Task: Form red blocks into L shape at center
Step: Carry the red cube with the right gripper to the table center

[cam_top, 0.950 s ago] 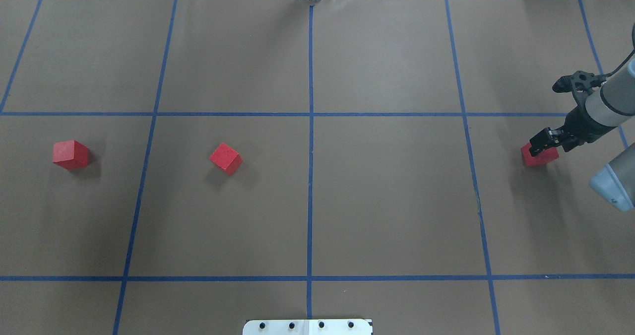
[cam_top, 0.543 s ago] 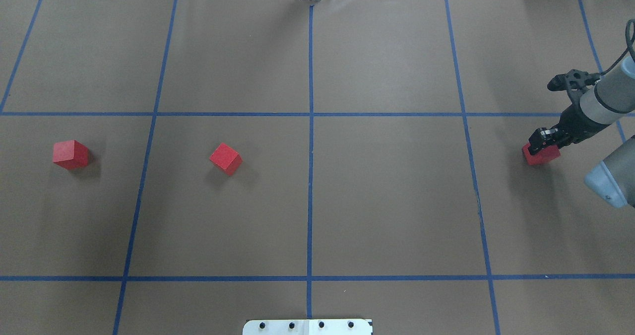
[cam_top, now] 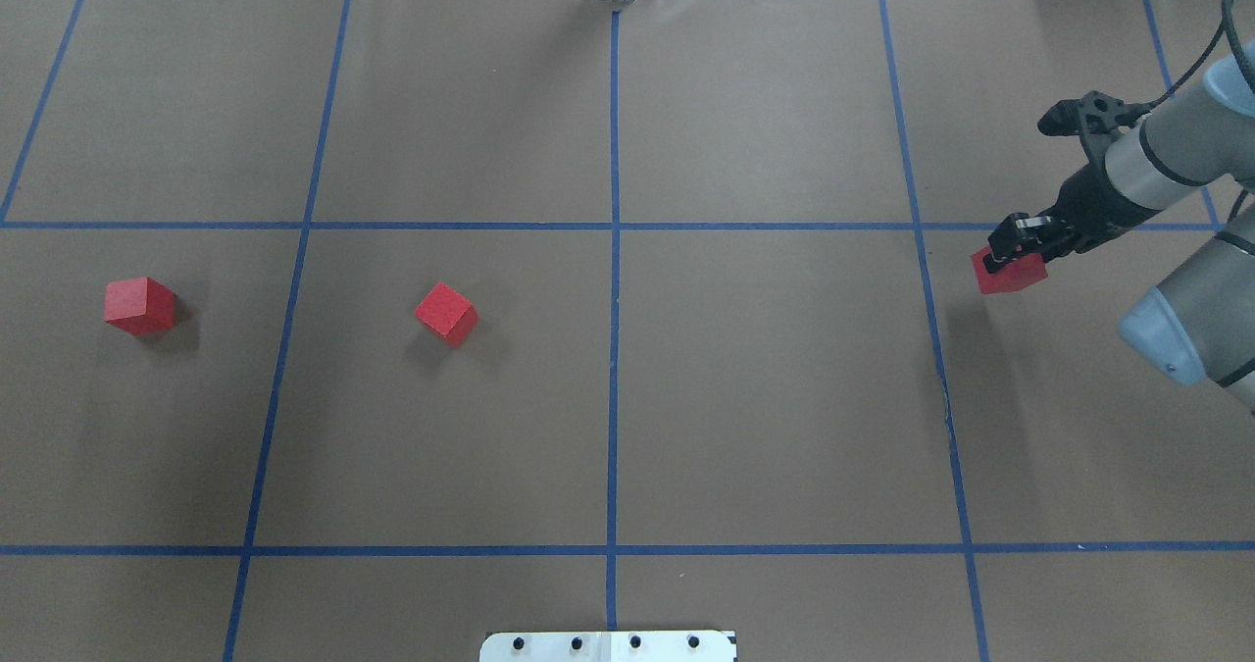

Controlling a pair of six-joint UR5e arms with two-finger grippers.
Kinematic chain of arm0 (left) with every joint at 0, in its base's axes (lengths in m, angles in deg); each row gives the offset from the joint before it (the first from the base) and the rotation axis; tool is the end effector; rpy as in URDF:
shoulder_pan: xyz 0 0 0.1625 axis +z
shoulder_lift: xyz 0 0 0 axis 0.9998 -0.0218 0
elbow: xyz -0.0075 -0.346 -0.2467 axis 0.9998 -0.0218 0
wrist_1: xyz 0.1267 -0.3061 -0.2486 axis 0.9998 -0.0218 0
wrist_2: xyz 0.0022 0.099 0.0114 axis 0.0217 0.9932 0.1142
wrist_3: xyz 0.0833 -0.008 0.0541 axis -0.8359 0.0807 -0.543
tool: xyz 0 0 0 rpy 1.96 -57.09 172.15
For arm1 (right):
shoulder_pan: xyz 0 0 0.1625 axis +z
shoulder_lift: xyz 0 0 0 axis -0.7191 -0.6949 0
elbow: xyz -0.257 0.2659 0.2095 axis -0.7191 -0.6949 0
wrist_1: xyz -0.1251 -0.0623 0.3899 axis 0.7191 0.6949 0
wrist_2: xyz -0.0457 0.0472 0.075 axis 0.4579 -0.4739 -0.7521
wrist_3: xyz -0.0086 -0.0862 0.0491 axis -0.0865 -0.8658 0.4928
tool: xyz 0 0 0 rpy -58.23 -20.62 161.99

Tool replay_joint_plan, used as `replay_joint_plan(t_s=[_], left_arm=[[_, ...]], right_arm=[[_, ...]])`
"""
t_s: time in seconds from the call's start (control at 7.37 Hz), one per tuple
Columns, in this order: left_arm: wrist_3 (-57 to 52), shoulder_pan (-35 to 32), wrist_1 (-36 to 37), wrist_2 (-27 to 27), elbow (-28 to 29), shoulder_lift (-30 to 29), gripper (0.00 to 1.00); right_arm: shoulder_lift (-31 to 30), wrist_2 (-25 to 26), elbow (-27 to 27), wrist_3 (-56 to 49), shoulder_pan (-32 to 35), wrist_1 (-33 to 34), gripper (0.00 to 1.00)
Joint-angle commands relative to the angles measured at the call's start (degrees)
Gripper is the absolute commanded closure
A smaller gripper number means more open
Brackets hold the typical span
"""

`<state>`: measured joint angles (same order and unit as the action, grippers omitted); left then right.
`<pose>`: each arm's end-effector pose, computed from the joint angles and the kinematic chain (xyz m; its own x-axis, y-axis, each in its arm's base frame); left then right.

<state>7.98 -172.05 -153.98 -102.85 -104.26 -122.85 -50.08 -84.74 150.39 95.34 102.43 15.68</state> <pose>-0.0050 -0.4868 0.5761 0.6727 -0.0333 -0.7391 0.0884 0.9954 0.0356 -0.2640 -0.5162 0.4698 0.5862 -0.1082 0.8029 0.0816 0.9939 0.0744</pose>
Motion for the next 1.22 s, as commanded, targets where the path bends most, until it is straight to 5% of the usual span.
replay_joint_plan(t_s=[0.0, 0.54, 1.09], left_arm=[[0.0, 0.1, 0.0, -0.1, 0.1, 0.0, 0.00], [-0.1, 0.4, 0.0, -0.1, 1.3, -0.8, 0.00], [-0.1, 0.9, 0.0, -0.1, 1.3, -0.8, 0.00]], right_arm=[[7.7, 2.4, 3.0, 16.4, -7.6, 0.2, 1.00], [28.3, 18.9, 0.1, 34.9, -23.5, 12.8, 1.00], [36.1, 22.8, -11.0, 37.8, -27.6, 12.5, 1.00]])
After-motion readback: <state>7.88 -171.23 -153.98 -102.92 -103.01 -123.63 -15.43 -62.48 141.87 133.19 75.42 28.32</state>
